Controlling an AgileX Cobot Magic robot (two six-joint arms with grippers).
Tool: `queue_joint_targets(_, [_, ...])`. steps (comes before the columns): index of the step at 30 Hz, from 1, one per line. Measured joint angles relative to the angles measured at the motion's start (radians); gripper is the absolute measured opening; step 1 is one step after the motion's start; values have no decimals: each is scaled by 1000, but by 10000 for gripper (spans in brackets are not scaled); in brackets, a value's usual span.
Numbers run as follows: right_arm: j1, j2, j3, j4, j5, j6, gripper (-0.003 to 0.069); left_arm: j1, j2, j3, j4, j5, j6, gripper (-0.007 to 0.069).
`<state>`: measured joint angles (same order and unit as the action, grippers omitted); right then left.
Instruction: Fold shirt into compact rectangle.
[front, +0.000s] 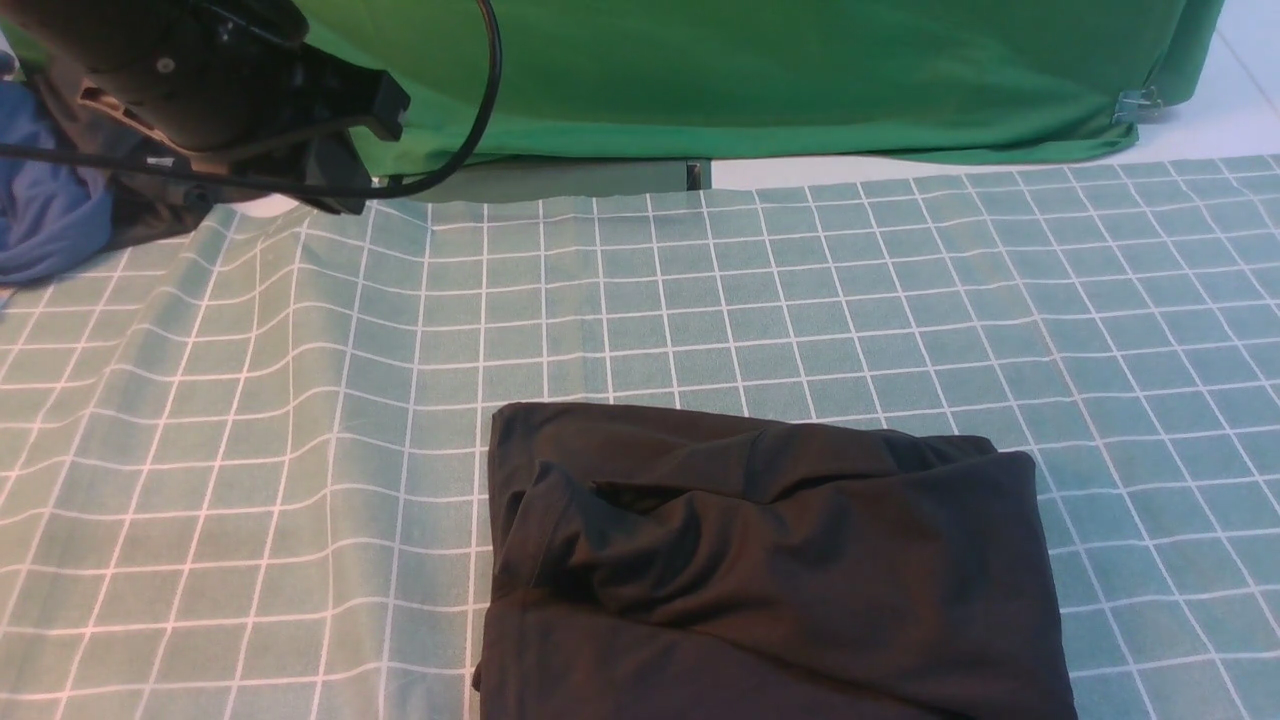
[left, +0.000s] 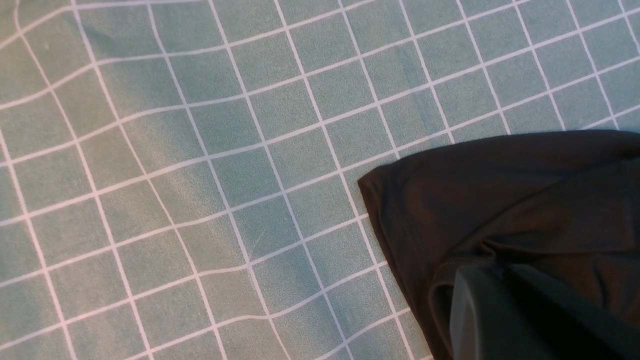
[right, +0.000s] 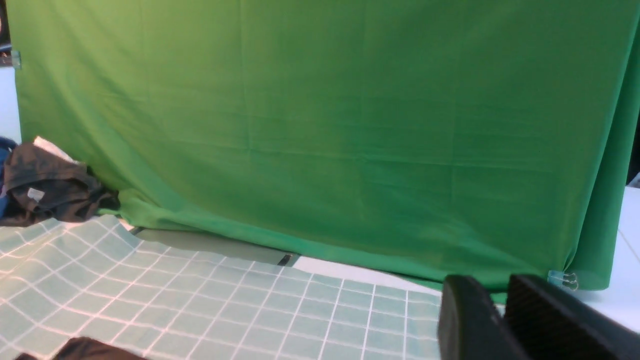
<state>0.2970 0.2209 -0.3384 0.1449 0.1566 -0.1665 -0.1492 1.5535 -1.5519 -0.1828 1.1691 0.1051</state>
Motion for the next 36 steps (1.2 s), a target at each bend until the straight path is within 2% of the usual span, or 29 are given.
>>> queue_joint_targets(5, [-87, -73, 170, -5, -10, 0, 128, 0, 0, 0, 3, -20, 0, 13])
queue_joint_targets(8, [-202, -148, 311, -20, 1, 0, 139, 0, 0, 0, 3, -38, 0, 13])
queue_joint_targets(14, [-314, -213, 344, -119, 46, 4, 152, 0, 0, 0, 13, -41, 16, 13])
queue_joint_targets(19, [-331, -220, 344, -179, 53, 7, 164, 0, -1, 0, 30, -41, 31, 13])
queue_joint_targets(29, [-336, -220, 344, -184, 57, 8, 190, 0, -48, 12, 77, 40, 34, 14])
queue_joint_targets(33, [-336, -220, 344, -184, 57, 8, 204, 0, -148, 122, 21, 40, 34, 14])
queue_joint_targets(36, [-336, -220, 344, -185, 57, 8, 216, 0, -319, 313, -56, -30, 53, 14])
